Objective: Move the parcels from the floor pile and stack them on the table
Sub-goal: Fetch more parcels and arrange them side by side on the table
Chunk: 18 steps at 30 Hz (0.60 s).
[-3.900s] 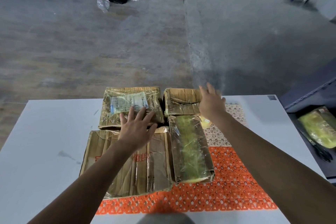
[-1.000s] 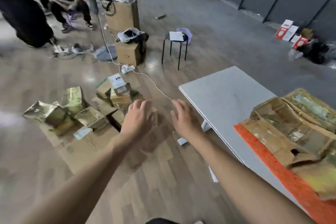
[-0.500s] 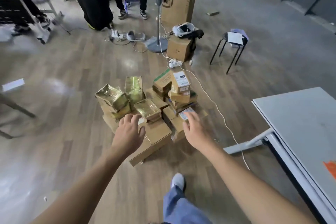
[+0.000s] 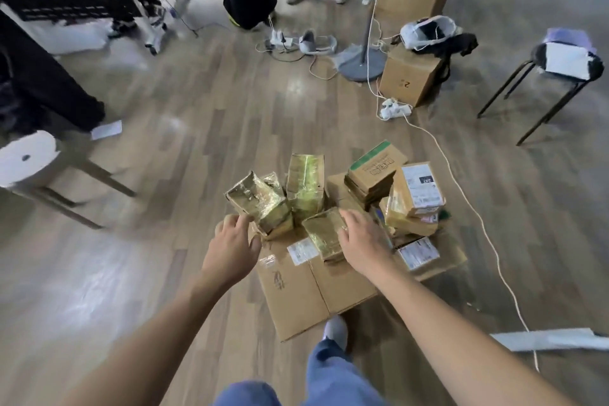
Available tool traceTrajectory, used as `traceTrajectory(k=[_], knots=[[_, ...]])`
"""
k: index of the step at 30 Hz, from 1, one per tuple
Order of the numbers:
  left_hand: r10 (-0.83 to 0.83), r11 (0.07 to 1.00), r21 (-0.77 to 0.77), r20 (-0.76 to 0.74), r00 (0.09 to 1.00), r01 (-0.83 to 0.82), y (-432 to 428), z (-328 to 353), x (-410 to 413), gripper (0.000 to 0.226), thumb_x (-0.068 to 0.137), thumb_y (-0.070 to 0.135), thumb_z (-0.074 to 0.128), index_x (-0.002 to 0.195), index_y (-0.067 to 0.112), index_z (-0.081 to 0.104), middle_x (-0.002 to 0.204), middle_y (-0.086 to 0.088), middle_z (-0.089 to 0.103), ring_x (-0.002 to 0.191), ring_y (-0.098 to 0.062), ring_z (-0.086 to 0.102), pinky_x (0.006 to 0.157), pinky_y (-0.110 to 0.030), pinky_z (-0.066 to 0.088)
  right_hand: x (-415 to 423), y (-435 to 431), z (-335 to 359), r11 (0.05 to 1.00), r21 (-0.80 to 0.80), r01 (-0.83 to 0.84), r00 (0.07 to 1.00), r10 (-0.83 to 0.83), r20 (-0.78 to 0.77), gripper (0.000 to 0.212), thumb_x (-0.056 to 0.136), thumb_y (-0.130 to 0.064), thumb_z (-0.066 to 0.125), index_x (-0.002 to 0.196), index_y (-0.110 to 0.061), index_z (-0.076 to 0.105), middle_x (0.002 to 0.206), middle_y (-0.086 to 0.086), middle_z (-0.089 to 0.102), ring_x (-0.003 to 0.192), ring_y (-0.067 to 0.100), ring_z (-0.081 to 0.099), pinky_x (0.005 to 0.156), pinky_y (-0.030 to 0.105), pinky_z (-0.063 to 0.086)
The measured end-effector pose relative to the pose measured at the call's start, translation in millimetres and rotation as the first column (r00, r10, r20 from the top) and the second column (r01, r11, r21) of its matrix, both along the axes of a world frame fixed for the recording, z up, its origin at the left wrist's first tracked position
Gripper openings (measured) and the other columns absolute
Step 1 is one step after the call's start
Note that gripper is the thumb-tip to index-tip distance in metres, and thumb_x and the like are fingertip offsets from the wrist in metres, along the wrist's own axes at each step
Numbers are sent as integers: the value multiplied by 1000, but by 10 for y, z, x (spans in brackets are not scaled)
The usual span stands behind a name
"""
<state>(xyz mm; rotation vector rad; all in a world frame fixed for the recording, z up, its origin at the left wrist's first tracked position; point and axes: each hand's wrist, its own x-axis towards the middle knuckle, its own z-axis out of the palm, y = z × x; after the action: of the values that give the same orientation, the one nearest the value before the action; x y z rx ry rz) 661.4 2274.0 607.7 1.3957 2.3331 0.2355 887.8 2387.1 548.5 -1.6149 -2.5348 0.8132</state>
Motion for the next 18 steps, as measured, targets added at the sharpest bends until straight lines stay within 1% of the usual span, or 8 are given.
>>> traceTrajectory(k=[3,7,9,12,14,18], knots=[[41,998,-54,47,998,-38,359,-200,-196,42,95,28,50,134,11,45,133,-13,45,126,-34,39,101,-42,38,-263,351,-160,999,-54,-8,1000,9,24,49,103,-32,32,150,-18,29,154,-2,32,137,20,36,110,37,36],[-3,996,-92,95,995,11,890,-583,-406,46,95,26,47,138,12,41,137,-11,42,129,-32,37,104,-39,36,-636,802,-474,991,-129,32,999,-29,24,50,103,-30,32,150,-14,29,154,2,34,138,21,35,112,38,35],[-31,993,-108,125,992,45,1176,-812,-528,46,95,25,45,139,13,40,137,-9,40,129,-30,35,103,-39,36,-821,1040,-670,987,-150,66,997,-59,50,51,103,-31,32,151,-13,29,154,3,34,138,21,34,112,38,34],[-119,982,-132,144,982,138,1599,-1182,-739,44,94,24,45,137,14,41,135,-9,41,127,-29,35,101,-39,37,-1087,1383,-963,974,-170,153,985,-136,109,51,104,-33,32,150,-12,28,153,5,35,138,23,36,109,38,34],[-183,970,-135,151,971,204,1847,-1417,-890,44,95,26,45,137,14,41,135,-8,40,127,-28,35,101,-39,38,-1263,1566,-1204,952,-197,236,968,-211,138,49,104,-33,32,149,-12,31,149,7,39,134,25,40,106,39,37],[-285,941,-141,166,944,308,2154,-1792,-1197,44,94,27,44,137,16,41,135,-5,39,127,-26,35,103,-38,39,-1544,1743,-1742,863,-300,407,909,-351,225,45,104,-37,32,139,-10,41,136,11,51,117,27,53,93,41,47]])
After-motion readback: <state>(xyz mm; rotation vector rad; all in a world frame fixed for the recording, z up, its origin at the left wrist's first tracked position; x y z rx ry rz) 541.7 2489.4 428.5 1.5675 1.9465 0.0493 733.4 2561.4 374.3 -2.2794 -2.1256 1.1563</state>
